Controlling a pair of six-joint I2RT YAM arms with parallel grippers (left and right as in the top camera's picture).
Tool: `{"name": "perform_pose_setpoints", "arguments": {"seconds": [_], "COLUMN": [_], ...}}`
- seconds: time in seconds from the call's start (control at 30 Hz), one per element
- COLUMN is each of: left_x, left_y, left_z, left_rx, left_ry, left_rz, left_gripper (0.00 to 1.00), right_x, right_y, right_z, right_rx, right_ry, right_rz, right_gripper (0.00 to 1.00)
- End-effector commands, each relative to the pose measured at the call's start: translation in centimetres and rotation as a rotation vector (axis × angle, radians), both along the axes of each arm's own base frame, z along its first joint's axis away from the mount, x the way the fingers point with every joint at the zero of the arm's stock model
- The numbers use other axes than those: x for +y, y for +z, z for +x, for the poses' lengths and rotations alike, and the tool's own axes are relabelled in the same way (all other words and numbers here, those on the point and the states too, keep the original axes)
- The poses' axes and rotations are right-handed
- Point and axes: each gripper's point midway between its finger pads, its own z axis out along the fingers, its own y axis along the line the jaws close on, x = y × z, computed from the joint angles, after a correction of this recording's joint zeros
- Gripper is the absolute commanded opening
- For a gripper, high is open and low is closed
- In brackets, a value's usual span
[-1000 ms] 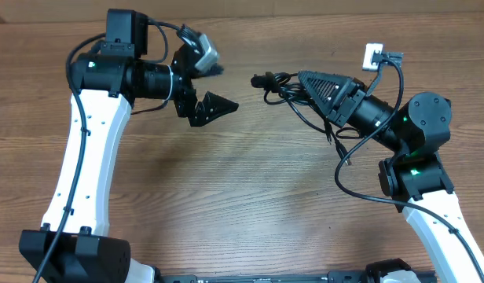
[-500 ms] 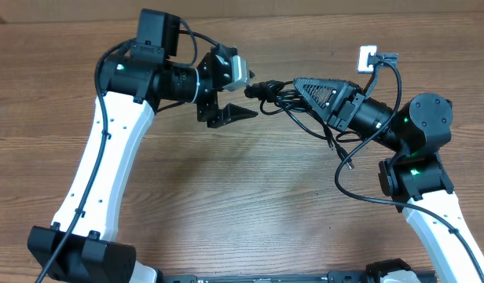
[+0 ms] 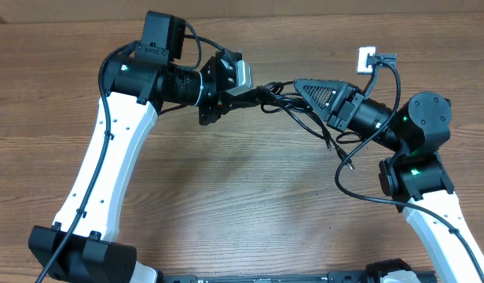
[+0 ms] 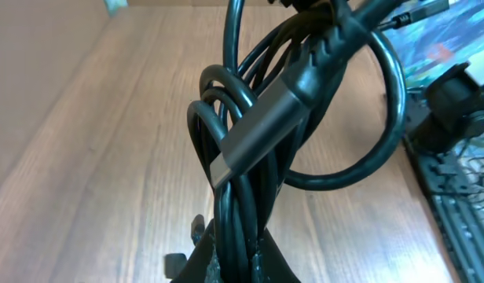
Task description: Untangle cables
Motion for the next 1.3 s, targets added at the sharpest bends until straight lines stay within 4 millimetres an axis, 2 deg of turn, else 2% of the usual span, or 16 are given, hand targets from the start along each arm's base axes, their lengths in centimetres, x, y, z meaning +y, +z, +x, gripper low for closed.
{"name": "perform_pose_setpoints", "arguments": {"seconds": [0.0, 0.03, 0.23, 0.4, 0.47, 0.57, 0.77, 0.9, 0.97, 1.13, 1.17, 1.27], "left_x": [-0.4, -0.3, 0.4, 2.0, 3.2, 4.6, 6.0, 7.1, 7.8, 9.1, 9.4, 9.4], "left_y": [1.2, 1.3, 2.0, 2.5, 2.5, 2.5, 3.0, 2.2, 0.7, -2.2, -2.8, -3.6], "left_z": [-1.5, -1.7, -2.9, -2.0, -1.2, -0.3, 0.4, 1.1, 1.7, 1.8, 1.4, 0.0], "left_rx": [0.113, 0.143, 0.356, 0.578, 0.735, 0.909, 0.979, 0.949, 0.871, 0.695, 0.663, 0.595], "left_ry": [-0.017, -0.015, 0.026, 0.160, 0.269, 0.387, 0.437, 0.492, 0.547, 0.581, 0.569, 0.490], "left_rz": [-0.079, -0.089, -0.144, -0.180, -0.193, -0.216, -0.263, -0.240, -0.169, 0.013, 0.060, 0.132], "left_gripper": [0.04, 0.04, 0.04, 0.04, 0.04, 0.04, 0.04, 0.04, 0.04, 0.04, 0.04, 0.04], "right_x": [-0.1, -0.2, -0.7, -0.7, -0.8, -1.1, -1.1, -1.1, -0.9, 0.5, 1.0, 1.4], "right_y": [1.0, 1.0, 1.1, 1.1, 1.0, 1.0, 0.9, 0.8, 0.8, 0.3, -0.3, -1.7], "right_z": [-0.3, 0.0, 0.7, 0.7, 0.8, 1.3, 1.3, 1.3, 0.9, -1.4, -2.5, -3.4], "right_rx": [-0.040, -0.065, -0.244, -0.391, -0.457, -0.458, -0.367, -0.355, -0.398, -0.648, -0.760, -0.908], "right_ry": [0.000, -0.019, -0.079, -0.093, -0.102, -0.136, -0.131, -0.130, -0.106, 0.037, 0.105, 0.169], "right_rz": [-0.004, -0.018, -0.129, -0.225, -0.269, -0.281, -0.227, -0.224, -0.245, -0.361, -0.408, -0.491], "right_gripper": [0.17, 0.26, 1.00, 1.00, 1.00, 1.00, 1.00, 1.00, 1.00, 1.00, 1.00, 1.00]}}
